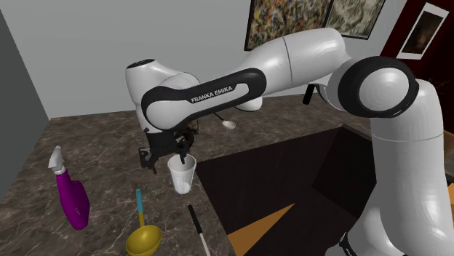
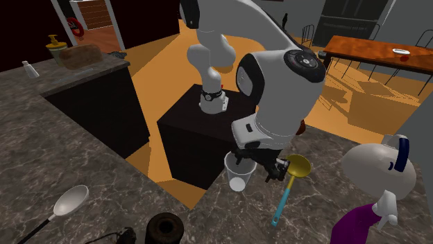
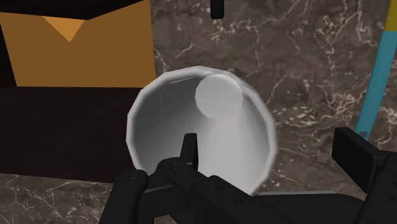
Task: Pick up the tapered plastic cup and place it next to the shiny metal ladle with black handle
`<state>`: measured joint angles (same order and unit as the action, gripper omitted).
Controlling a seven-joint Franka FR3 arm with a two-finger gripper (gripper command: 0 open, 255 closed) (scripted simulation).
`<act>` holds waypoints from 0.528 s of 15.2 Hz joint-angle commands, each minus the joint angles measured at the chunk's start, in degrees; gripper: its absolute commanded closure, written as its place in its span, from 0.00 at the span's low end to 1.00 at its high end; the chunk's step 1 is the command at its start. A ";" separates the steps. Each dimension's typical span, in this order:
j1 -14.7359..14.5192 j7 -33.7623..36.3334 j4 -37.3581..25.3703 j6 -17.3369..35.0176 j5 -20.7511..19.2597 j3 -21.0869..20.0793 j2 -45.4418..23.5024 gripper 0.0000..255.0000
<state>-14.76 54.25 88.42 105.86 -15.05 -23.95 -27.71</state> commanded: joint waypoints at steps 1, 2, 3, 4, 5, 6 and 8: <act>-0.02 0.26 0.88 1.36 -0.27 0.13 -0.50 0.00; 0.04 0.34 1.47 2.06 -0.37 0.19 -0.63 0.00; 0.07 0.39 1.80 2.46 -0.43 0.23 -0.71 0.00; 0.08 0.39 1.81 2.46 -0.43 0.23 -0.71 0.00; 0.07 0.39 1.80 2.46 -0.43 0.23 -0.71 0.00; 0.07 0.39 1.80 2.46 -0.43 0.23 -0.71 0.00; 0.07 0.39 1.80 2.46 -0.43 0.23 -0.71 0.00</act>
<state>-14.69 54.64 90.21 108.31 -15.47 -23.73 -28.41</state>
